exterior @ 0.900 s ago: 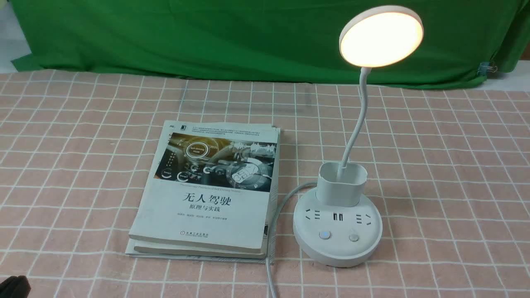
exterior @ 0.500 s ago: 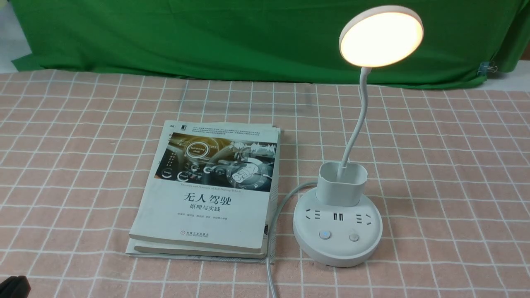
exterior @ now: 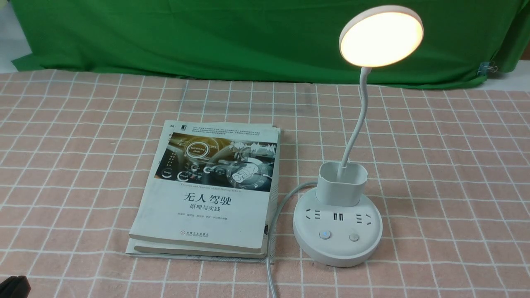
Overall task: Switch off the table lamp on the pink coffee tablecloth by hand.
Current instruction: 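Press the power button on the lamp base to turn the lamp off with the right gripper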
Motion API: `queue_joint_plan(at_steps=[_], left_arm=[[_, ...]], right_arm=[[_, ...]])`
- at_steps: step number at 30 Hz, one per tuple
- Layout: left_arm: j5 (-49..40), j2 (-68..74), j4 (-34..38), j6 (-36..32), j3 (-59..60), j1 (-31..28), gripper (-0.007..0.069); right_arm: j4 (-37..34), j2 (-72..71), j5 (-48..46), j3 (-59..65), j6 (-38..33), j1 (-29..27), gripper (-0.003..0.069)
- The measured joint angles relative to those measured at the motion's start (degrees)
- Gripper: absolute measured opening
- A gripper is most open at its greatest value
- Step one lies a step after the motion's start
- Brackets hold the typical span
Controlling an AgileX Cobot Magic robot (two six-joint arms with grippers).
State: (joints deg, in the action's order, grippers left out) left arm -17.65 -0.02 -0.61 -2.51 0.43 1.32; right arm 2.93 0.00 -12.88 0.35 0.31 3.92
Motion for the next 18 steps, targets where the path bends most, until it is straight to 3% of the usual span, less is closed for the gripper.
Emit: queue_joint_plan(at_steps=[14, 16, 18], left_arm=[[0.00, 0.00, 0.00, 0.00, 0.00, 0.00, 0.0006], [0.00, 0.00, 0.00, 0.00, 0.00, 0.00, 0.0006], [0.00, 0.00, 0.00, 0.00, 0.00, 0.00, 0.0006]], right_arm=[[-0.27, 0.00, 1.25, 0.00, 0.32, 0.00, 0.0239], [-1.27, 0.00, 2.81, 0.00, 2.03, 0.00, 0.0239], [-3.52, 0.00, 8.29, 0.00, 9.78, 0.00, 0.0239]])
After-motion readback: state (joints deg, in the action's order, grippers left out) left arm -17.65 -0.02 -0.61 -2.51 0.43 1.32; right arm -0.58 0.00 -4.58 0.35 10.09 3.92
